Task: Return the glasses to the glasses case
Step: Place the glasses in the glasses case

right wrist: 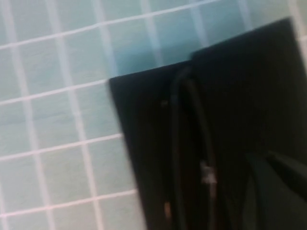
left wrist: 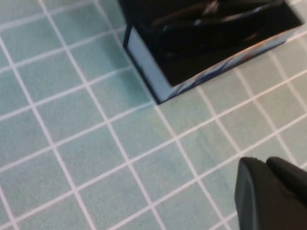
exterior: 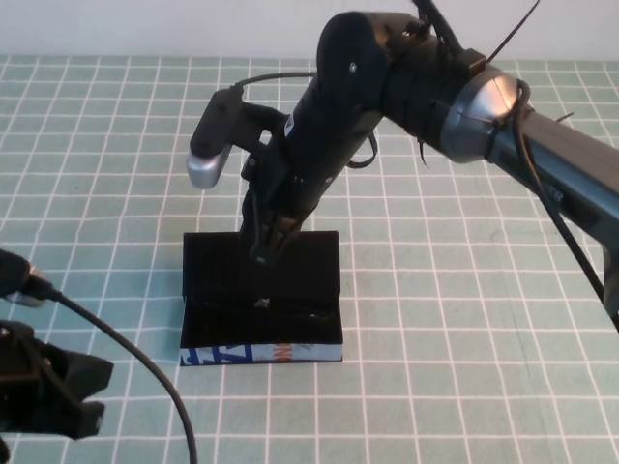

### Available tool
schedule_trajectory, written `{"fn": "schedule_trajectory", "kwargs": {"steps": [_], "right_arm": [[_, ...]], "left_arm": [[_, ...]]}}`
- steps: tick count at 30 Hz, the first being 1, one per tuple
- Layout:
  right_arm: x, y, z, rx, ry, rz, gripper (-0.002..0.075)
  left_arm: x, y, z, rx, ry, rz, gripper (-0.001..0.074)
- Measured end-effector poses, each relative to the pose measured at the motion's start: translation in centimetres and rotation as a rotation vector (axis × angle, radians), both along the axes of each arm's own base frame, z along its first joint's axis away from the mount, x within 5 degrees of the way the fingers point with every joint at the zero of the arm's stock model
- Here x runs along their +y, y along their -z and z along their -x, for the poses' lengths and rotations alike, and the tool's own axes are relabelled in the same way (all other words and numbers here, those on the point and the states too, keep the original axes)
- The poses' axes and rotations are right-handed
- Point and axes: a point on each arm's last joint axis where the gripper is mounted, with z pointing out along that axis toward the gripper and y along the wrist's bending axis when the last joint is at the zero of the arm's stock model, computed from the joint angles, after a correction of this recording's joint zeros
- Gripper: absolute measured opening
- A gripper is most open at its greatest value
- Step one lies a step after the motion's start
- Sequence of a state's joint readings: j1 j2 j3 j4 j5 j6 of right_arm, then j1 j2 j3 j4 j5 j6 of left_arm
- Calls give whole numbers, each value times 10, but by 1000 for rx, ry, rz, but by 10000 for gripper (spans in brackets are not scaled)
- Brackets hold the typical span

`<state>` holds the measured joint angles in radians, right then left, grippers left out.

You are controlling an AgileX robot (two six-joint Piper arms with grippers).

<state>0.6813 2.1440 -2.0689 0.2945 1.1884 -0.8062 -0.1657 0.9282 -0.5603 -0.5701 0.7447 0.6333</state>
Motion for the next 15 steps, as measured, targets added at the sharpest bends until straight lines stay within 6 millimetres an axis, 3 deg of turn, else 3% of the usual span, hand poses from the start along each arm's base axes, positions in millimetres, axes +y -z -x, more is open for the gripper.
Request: {"fn": "schedule_trajectory", "kwargs": {"steps": [4, 10, 15], "right_arm": [[0, 4, 5, 38, -59, -5, -11], [2, 43, 8, 134, -77, 60, -11], [3, 54, 11, 144, -106, 88, 0]], "left_arm": [[1, 5, -5, -32, -51, 10, -1], [2, -23, -14, -152, -84, 38, -1], [2, -29, -16, -178, -87, 35, -1]]}}
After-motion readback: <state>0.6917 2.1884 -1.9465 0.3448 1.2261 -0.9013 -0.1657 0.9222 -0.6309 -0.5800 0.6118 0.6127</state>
